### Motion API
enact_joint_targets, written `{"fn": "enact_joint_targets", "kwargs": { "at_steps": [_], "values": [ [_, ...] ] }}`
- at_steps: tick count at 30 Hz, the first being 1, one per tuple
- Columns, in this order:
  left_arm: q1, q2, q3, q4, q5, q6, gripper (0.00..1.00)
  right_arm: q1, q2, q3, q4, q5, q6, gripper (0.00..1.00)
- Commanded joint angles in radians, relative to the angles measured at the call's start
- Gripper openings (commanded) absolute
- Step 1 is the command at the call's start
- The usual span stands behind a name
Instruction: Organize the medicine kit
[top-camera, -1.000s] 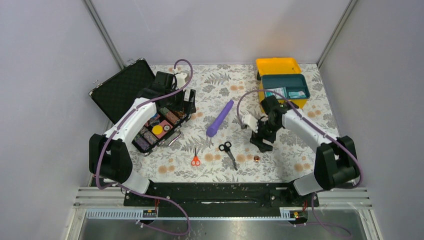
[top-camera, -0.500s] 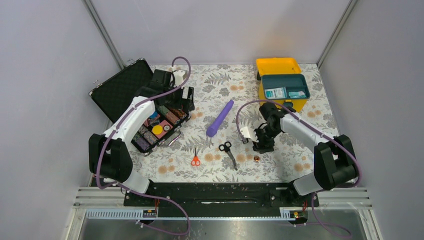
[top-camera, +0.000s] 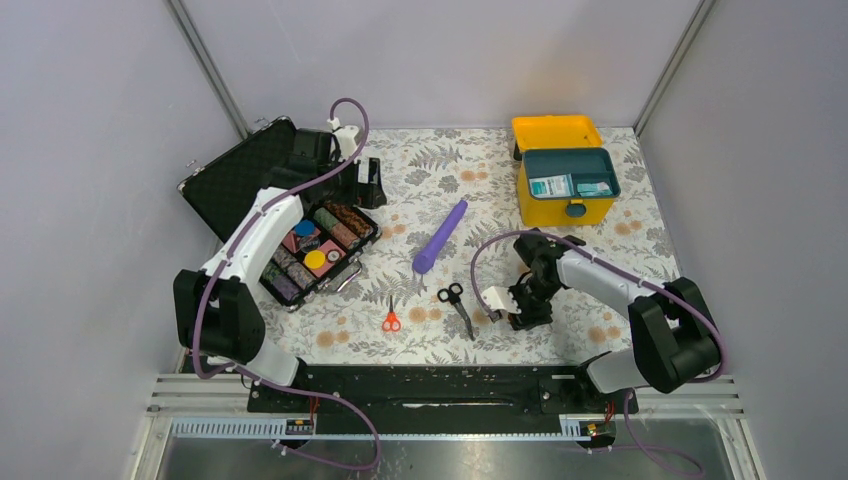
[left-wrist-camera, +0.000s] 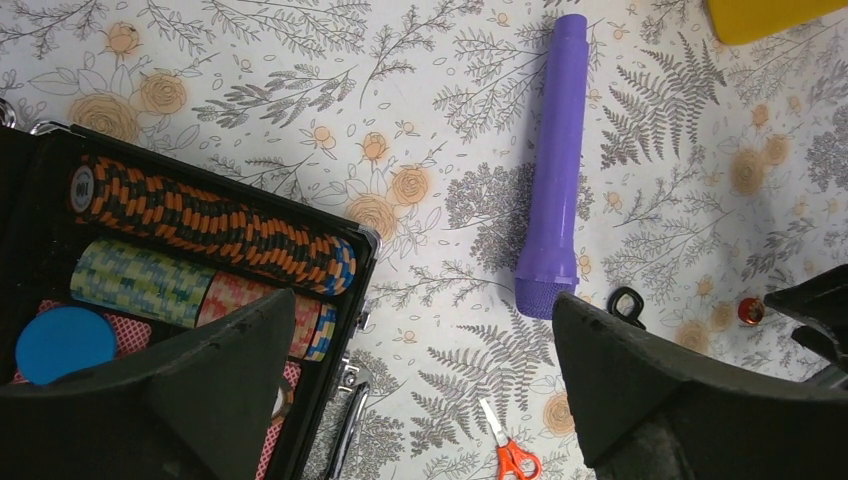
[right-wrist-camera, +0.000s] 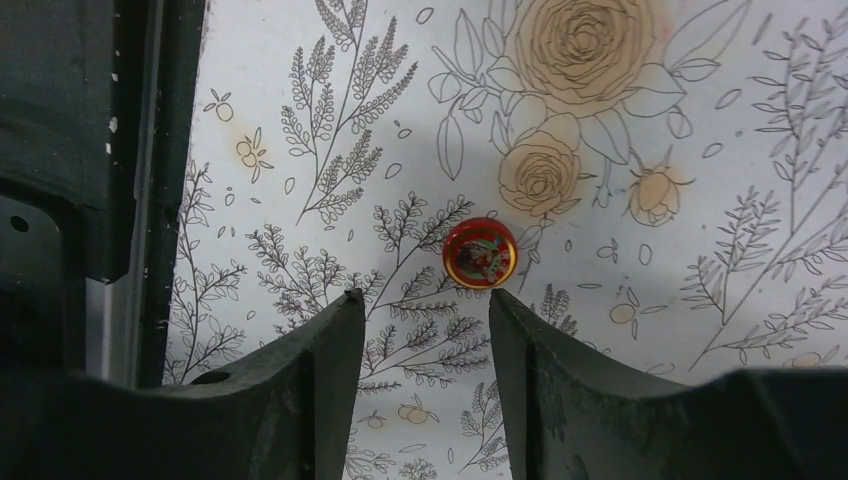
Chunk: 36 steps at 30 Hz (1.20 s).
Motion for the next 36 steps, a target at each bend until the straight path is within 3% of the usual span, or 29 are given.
{"fn": "enact_joint_targets", "kwargs": {
  "at_steps": [1,9,20,28,36],
  "values": [
    [0.002,-0.052,-0.003,0.053,0.043,-0.028,0.99,0.031,-0.024,-0.023,0.049,0.032,-0.024,0.56],
    [0.002,-0.078,-0.017,0.059,0.048,-0.037,0.98,0.091,0.014,-0.026,0.147,0.073,0.109,0.53],
    [0.002,-0.071,-0.025,0.064,0.057,-0.040,0.98,0.119,0.009,-0.052,0.163,0.096,0.116,0.48],
    [0.002,-0.050,-0.018,0.075,0.065,-0.053,0.98,0.169,0.021,-0.081,0.215,0.178,0.134,0.32],
    [0.002,-0.029,-0.017,0.089,0.077,-0.071,0.98,0.191,0.005,-0.113,0.268,0.218,0.176,0.36]
  ]
}}
